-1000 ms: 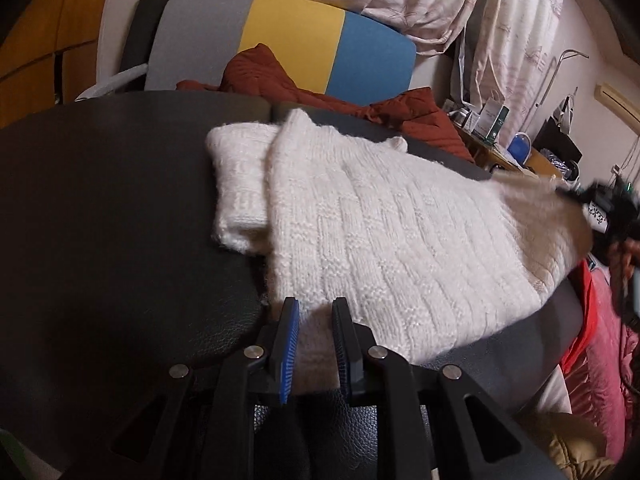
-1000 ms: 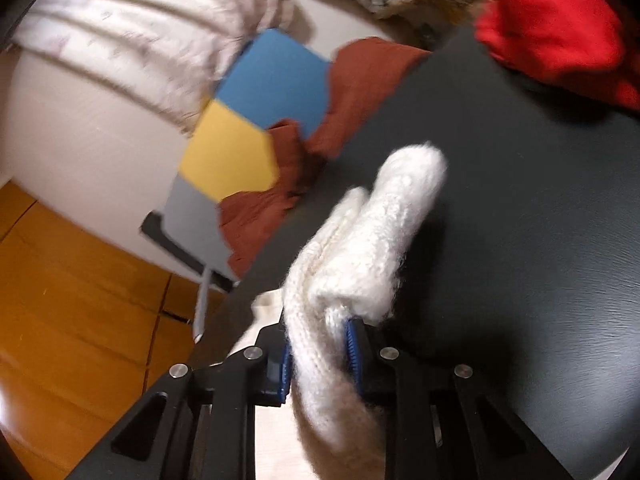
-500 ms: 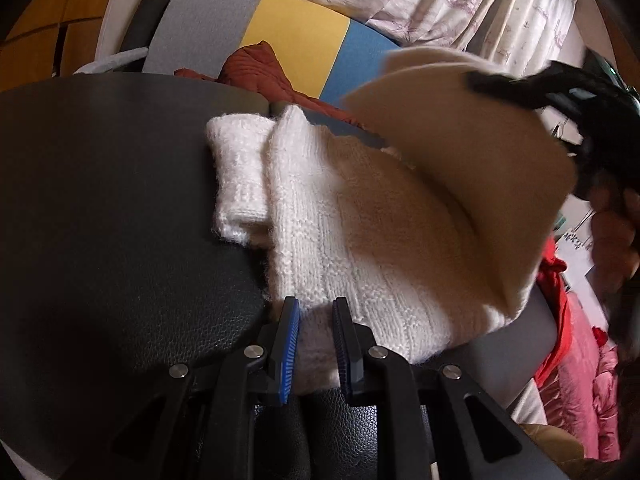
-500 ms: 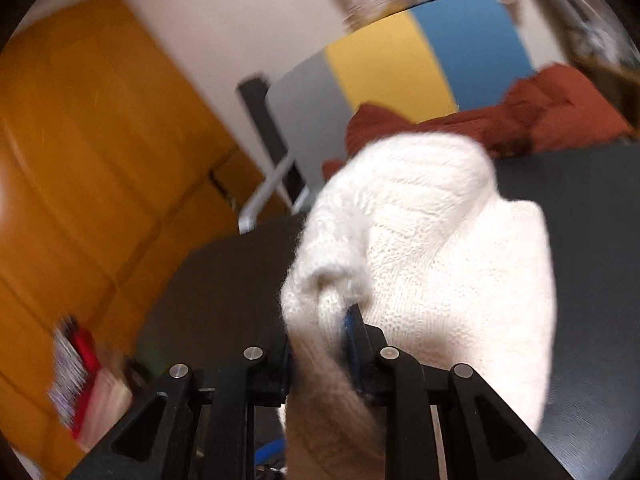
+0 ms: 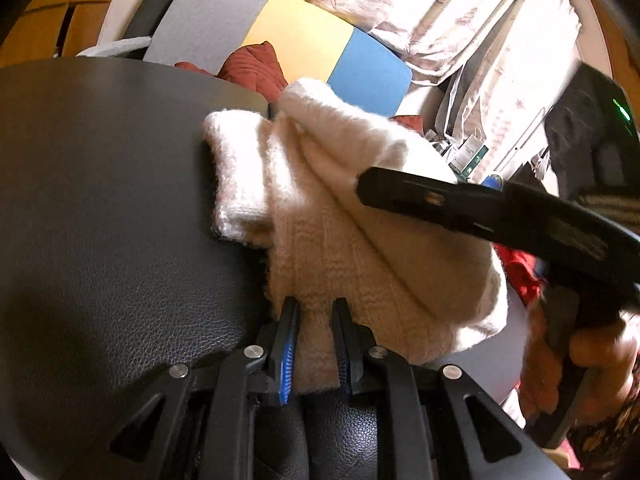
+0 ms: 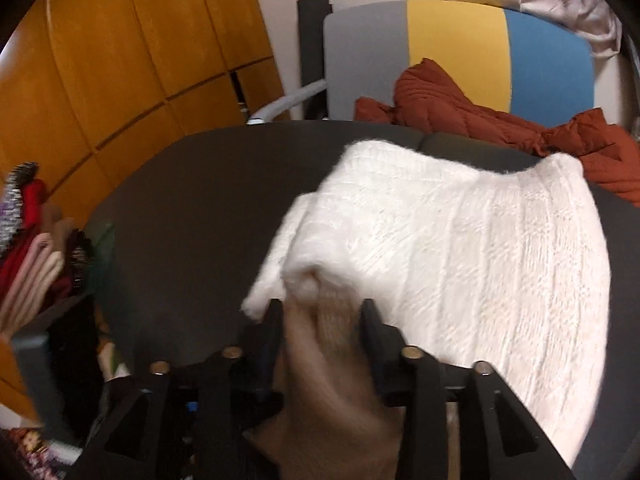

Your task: Fold clothes

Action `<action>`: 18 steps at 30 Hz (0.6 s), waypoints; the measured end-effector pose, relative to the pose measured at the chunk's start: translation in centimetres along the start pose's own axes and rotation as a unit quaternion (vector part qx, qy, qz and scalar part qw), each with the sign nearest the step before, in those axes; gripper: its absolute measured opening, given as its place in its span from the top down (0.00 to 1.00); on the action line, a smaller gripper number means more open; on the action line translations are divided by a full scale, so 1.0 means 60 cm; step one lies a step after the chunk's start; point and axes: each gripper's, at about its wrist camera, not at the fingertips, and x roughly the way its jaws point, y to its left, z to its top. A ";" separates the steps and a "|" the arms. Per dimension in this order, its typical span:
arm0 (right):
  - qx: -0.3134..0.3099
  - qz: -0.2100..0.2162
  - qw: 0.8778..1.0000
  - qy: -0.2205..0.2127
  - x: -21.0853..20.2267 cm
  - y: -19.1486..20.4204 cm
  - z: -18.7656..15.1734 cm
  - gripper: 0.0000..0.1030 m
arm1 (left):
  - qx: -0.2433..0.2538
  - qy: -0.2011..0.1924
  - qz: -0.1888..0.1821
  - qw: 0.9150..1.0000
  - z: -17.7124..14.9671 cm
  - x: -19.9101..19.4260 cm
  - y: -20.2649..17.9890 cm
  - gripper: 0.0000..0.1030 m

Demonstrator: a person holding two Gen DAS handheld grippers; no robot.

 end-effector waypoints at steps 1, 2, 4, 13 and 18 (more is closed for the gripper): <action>0.003 0.010 1.000 -0.004 -0.009 -0.002 -0.006 0.56 | -0.006 0.000 -0.004 1.000 0.001 0.000 0.002 0.84; 0.009 0.021 1.000 -0.011 -0.023 -0.003 -0.016 0.54 | -0.015 -0.001 -0.009 1.000 0.004 0.002 0.006 0.84; 0.021 0.046 0.998 -0.033 -0.056 -0.005 -0.033 0.52 | -0.046 -0.003 -0.026 0.999 0.008 -0.005 0.019 0.84; 0.147 0.050 0.977 -0.148 -0.168 -0.087 -0.076 0.53 | -0.150 -0.043 -0.145 0.977 0.044 -0.037 0.049 0.73; 0.178 0.039 0.978 -0.103 -0.097 -0.108 -0.045 0.76 | -0.225 0.000 -0.188 0.956 0.059 -0.002 0.072 0.62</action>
